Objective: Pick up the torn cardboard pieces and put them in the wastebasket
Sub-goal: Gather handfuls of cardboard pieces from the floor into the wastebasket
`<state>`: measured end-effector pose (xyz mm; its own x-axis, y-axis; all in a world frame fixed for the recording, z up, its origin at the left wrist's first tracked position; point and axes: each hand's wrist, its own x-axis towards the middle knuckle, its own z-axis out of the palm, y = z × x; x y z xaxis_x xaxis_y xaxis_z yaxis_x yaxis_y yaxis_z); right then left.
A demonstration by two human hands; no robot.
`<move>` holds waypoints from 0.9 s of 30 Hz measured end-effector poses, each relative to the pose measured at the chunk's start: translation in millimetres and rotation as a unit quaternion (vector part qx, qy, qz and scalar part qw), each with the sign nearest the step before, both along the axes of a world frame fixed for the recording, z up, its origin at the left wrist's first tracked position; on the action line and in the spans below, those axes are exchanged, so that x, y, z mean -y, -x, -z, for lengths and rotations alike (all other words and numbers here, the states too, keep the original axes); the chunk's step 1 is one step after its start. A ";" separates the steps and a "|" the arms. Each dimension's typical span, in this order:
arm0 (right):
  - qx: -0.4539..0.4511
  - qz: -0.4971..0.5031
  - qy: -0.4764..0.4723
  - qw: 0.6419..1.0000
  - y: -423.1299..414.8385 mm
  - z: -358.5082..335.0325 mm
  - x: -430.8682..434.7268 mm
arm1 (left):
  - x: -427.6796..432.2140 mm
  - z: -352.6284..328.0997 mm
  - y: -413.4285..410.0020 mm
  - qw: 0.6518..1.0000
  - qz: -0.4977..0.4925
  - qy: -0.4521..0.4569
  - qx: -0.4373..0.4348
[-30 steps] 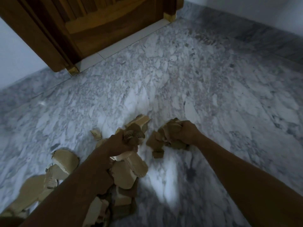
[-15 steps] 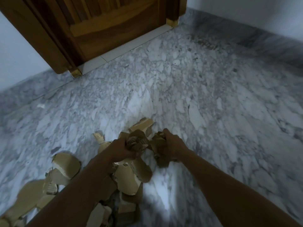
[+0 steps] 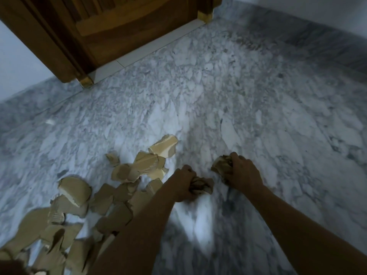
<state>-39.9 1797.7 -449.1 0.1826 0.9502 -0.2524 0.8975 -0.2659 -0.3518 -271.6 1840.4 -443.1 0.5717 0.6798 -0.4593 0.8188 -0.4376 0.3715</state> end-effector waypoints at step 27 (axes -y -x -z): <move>-0.594 0.442 -0.232 0.632 -86.6 -173.2 91.2 | -0.9 -144.1 -214.5 0.853 -0.105 0.366 0.358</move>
